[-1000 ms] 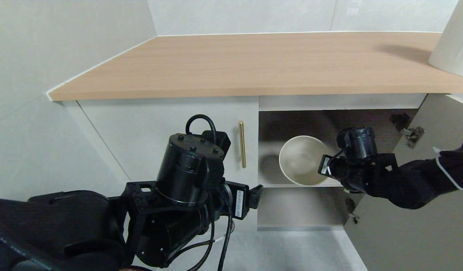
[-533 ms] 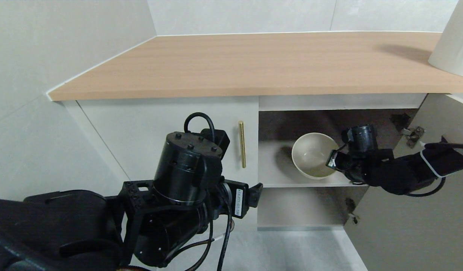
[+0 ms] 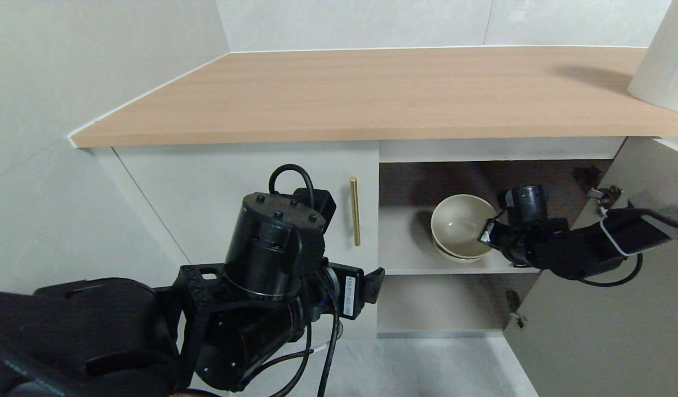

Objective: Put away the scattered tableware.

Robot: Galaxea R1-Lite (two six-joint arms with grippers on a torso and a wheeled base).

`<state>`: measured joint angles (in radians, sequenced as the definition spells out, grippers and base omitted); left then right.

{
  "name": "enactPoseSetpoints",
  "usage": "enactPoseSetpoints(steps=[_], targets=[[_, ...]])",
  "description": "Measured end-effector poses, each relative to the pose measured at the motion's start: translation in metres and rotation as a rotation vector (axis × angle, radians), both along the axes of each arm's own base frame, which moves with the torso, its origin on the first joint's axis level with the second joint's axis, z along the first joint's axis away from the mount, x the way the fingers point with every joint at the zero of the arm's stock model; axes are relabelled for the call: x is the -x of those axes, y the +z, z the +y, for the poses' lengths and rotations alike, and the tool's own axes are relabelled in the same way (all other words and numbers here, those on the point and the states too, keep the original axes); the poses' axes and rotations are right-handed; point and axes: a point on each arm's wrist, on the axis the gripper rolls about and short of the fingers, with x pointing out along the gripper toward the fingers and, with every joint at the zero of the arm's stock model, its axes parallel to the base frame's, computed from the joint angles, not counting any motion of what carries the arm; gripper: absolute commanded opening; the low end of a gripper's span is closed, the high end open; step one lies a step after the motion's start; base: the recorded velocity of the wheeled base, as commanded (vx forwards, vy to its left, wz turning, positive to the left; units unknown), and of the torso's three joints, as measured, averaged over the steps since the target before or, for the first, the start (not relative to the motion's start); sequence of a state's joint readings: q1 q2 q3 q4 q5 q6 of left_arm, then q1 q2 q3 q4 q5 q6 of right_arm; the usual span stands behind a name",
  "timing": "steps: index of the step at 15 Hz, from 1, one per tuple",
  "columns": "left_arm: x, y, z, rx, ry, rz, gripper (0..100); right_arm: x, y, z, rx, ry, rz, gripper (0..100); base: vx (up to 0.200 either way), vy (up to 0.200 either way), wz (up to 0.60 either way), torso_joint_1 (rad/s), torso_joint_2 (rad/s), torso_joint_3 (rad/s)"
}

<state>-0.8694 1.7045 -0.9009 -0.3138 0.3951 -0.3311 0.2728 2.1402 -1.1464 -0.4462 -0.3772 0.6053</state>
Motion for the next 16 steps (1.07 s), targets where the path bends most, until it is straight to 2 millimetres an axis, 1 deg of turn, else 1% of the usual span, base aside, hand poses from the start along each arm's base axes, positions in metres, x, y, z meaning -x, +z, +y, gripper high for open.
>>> enactPoseSetpoints(steps=[2,3,9,13,16], targets=[[0.000,0.000,0.000,0.000,0.000,0.000,100,-0.001,-0.002,0.000,0.000,0.000,0.004,0,0.000,0.000,0.00,0.000,0.00,0.000],[0.000,0.000,0.000,0.000,0.000,0.000,100,-0.001,-0.003,0.000,0.001,0.000,0.006,100,0.000,0.000,0.00,0.000,0.00,0.000],[0.000,0.000,0.000,0.000,0.001,0.000,100,-0.001,-0.004,0.001,0.001,0.000,0.008,100,0.000,0.000,0.00,0.000,0.00,0.000],[0.000,0.001,0.000,0.003,0.002,-0.001,100,0.003,-0.001,0.001,0.001,0.007,0.011,100,0.000,0.000,0.00,0.000,0.00,0.000],[-0.004,0.012,0.013,0.034,0.040,-0.025,100,0.020,0.008,0.004,-0.004,0.069,0.028,100,0.000,0.000,0.00,0.000,0.00,0.000]])
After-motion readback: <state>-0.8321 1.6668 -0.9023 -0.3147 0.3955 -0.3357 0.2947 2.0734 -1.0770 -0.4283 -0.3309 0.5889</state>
